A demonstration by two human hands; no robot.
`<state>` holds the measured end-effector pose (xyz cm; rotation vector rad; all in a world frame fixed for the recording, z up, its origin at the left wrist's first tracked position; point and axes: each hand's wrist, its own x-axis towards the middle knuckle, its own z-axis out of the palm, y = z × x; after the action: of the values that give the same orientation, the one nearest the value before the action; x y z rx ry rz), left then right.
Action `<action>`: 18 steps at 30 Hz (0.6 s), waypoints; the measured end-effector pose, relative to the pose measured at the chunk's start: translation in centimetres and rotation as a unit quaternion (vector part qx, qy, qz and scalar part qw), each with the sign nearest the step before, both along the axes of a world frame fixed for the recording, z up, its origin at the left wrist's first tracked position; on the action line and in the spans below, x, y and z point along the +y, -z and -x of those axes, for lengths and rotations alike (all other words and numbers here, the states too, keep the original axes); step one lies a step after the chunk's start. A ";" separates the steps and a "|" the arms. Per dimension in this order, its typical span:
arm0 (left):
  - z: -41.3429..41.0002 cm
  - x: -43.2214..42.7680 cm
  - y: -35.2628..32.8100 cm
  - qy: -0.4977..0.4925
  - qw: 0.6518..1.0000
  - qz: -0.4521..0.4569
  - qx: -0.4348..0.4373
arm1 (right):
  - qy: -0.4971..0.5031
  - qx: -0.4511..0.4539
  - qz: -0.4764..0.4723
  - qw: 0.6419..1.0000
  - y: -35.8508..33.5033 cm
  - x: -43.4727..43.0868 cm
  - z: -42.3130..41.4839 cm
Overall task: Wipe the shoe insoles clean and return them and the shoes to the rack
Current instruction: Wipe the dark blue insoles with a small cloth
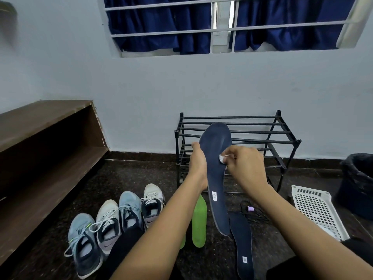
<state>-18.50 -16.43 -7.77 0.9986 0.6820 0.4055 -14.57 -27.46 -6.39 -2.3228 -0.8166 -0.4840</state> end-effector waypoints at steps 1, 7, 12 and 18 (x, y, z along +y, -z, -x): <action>0.1 0.1 -0.1 -0.005 1.000 0.001 -0.002 | -0.013 0.019 -0.004 1.000 0.0 0.1 0.3; 0.2 0.8 -0.4 -0.017 0.999 0.034 -0.020 | -0.085 0.048 0.059 0.993 1.1 0.7 3.2; 0.2 1.2 -0.6 -0.011 0.997 0.065 -0.041 | -0.088 0.162 -0.062 0.981 0.6 0.4 2.9; 0.5 0.8 -1.4 0.025 0.993 0.091 -0.078 | -0.083 0.228 -0.157 0.957 0.0 0.3 2.6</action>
<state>-19.03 -15.65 -6.40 0.8014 0.5419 0.3658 -17.16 -27.17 -6.43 -1.9399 -0.6450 0.0055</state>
